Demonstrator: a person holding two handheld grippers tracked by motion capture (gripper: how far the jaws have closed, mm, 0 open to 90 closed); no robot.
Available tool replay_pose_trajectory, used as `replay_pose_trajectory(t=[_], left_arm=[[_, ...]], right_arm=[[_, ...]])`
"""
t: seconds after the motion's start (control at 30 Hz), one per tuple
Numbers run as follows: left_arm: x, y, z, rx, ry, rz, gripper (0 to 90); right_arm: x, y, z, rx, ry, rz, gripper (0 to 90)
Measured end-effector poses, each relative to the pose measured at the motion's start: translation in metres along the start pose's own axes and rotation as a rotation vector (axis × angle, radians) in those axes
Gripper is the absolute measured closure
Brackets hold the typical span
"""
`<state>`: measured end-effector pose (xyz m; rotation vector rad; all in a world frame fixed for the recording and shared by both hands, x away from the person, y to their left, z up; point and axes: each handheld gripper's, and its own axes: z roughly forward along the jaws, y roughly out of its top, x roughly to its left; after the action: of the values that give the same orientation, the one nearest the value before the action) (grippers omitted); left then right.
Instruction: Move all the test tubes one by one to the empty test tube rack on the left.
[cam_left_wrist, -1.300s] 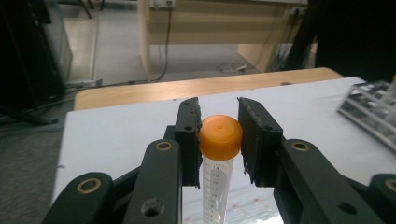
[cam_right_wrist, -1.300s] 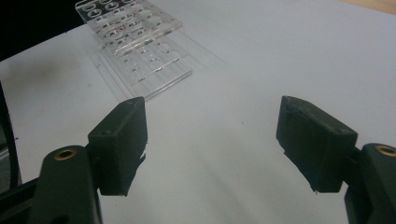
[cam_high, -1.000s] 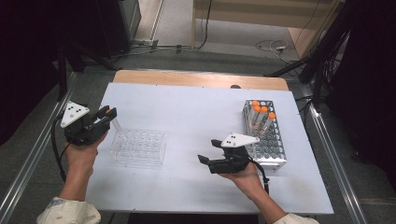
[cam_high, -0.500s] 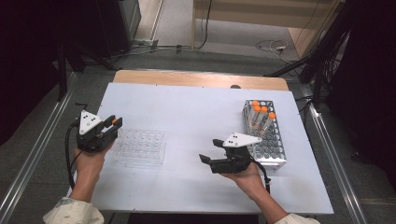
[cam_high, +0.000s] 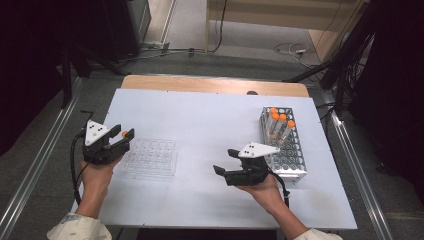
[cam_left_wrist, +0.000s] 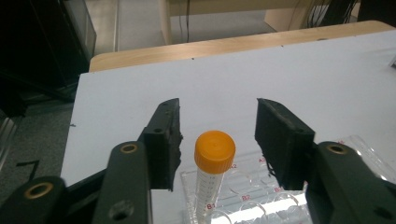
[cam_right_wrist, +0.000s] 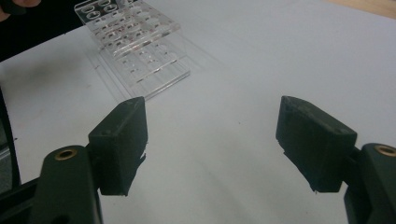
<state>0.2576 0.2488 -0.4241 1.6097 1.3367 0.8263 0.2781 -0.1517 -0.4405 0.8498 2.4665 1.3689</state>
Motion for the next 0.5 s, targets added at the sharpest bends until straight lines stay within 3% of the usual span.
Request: replay_pose_trajectory(t=[0.27,0.5], left_arm=[[0.0,0.003,-0.002,-0.01,-0.013,-0.04,35.9],[-0.007,0.007,-0.003,-0.009,-0.037,-0.051,24.3]], right_arm=[[-0.004,0.003,-0.007,-0.028,-0.022,0.009,23.4],[-0.021,0.008,-0.027,-0.081,-0.085,0.043,23.4]])
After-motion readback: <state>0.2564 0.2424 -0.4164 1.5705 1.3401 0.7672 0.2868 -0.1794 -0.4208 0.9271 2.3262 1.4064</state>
